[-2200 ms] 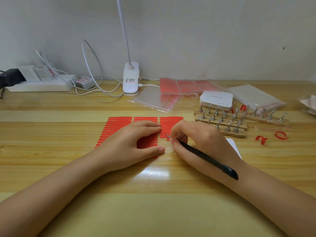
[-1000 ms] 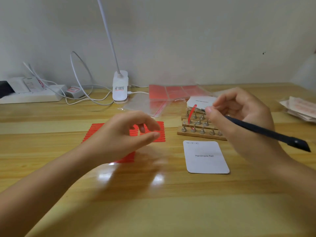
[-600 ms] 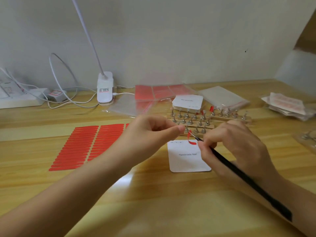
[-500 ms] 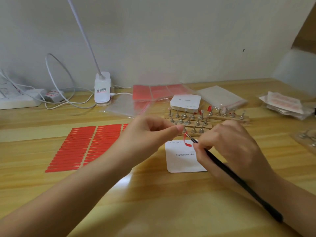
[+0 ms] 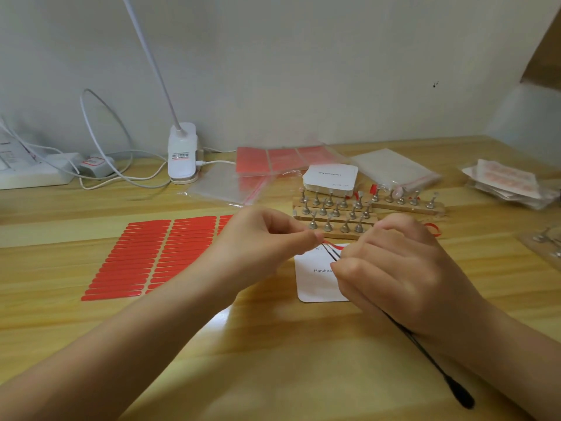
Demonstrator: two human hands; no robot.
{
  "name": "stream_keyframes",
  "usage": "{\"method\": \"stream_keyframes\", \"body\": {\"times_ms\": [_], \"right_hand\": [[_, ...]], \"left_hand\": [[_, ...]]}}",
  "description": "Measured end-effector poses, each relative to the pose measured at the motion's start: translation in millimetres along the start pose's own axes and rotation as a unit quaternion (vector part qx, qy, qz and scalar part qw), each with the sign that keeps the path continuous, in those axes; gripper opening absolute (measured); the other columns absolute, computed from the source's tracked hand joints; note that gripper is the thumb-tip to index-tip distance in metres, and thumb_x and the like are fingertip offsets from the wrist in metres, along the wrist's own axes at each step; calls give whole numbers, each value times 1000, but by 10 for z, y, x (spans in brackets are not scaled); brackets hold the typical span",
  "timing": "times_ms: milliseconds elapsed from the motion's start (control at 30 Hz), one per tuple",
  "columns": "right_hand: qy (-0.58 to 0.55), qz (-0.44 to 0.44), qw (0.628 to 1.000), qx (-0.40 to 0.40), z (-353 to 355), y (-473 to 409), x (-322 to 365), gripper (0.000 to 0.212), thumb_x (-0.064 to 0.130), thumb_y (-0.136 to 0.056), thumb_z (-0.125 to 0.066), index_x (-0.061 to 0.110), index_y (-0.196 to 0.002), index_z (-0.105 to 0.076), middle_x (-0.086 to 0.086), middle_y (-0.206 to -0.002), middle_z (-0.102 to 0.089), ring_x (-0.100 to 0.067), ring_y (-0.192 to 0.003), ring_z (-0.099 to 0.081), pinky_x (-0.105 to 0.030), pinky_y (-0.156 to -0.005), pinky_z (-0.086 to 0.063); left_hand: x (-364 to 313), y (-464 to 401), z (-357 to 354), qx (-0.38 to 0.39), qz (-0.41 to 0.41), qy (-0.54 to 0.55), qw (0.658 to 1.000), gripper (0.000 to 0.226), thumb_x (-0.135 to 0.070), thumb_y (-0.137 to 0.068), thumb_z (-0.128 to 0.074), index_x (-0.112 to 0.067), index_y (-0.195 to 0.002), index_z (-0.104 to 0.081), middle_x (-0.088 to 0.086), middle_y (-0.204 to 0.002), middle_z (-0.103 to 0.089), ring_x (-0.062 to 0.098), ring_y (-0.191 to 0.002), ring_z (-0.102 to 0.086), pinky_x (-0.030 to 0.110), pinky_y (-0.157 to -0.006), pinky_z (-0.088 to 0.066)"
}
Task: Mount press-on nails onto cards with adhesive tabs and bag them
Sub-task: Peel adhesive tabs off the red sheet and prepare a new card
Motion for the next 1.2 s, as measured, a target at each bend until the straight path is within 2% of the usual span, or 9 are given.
{"method": "stream_keyframes", "body": {"times_ms": [233, 367, 567, 633, 733, 867, 967, 1033, 1200], "right_hand": [[2, -26, 1000, 0, 12, -7, -57, 19, 5, -77, -63, 9, -58, -63, 0, -60, -61, -22, -52, -57, -35, -61, -44], [12, -22, 999, 22, -20, 17, -45, 17, 2, -74, -64, 10, -59, -62, -2, -59, -59, -24, -52, -55, -35, -60, -47], [-22, -105, 994, 18, -16, 78, -202, 17, 10, -83, -60, 8, -66, -62, -1, -61, -58, -20, -55, -53, -37, -65, -42], [-84, -210, 974, 12, -31, 142, -337, 20, 20, -88, -54, 9, -73, -63, 1, -61, -60, -12, -57, -48, -29, -72, -40], [-247, -391, 887, -14, -85, 271, -542, 27, 37, -93, -38, 25, -78, -57, 5, -67, -68, -9, -59, -54, -12, -69, -40], [-362, -502, 782, -69, -142, 396, -697, 27, 43, -89, -53, 18, -76, -55, 6, -77, -69, -3, -68, -63, -11, -61, -46], [-372, -503, 778, -50, -150, 368, -674, 32, 42, -69, -63, 14, -81, -51, 5, -81, -68, -4, -78, -65, -14, -69, -49], [-378, -482, 790, -35, -160, 331, -631, 29, 36, -69, -66, 14, -80, -49, 10, -86, -68, -3, -74, -64, -9, -69, -46], [-363, -460, 810, -32, -154, 333, -618, 25, 7, -76, -70, 20, -77, -49, 0, -77, -64, -5, -73, -61, -5, -70, -43]], "left_hand": [[1, 2, 11, 12, -7, -17, 1000, 15, -36, -72, -73, -30, -59, -71, -9, -49, -53, 7, -42, -39, 15, -43, -34], [-7, -3, 32, 21, -5, -42, 999, 19, -37, -73, -71, -33, -55, -69, -10, -44, -45, 8, -43, -39, 17, -44, -34], [21, -44, 149, 20, 21, -11, 1000, 22, -33, -74, -71, -21, -56, -70, -14, -46, -53, 5, -46, -45, 23, -52, -45], [11, -39, 152, 25, 20, -3, 999, 22, -32, -74, -71, -21, -55, -70, -13, -46, -53, 3, -45, -46, 20, -50, -45], [-8, -27, 139, 34, 14, -4, 999, 20, -32, -73, -71, -23, -56, -71, -13, -47, -53, 3, -45, -45, 18, -48, -45], [-13, 4, 81, 60, 8, -19, 998, 17, -34, -72, -71, -20, -62, -72, -11, -51, -54, 6, -48, -45, 18, -49, -44], [-17, 27, 38, 75, 3, -32, 997, 18, -33, -72, -71, -17, -65, -70, -12, -52, -58, 6, -48, -45, 16, -48, -43], [-20, 27, 26, 78, 3, -39, 996, 17, -33, -73, -71, -18, -65, -70, -9, -55, -58, 6, -48, -46, 15, -48, -43], [-14, 28, 9, 87, 4, -41, 995, 19, -33, -73, -71, -16, -65, -70, -13, -51, -55, 4, -46, -45, 13, -47, -43]]}}
Point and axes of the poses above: each hand's wrist, its own y-axis away from the middle knuckle, its own z-axis out of the back of the hand, x = y × z, the point moved 7 cm from there along -y, towards the middle knuckle
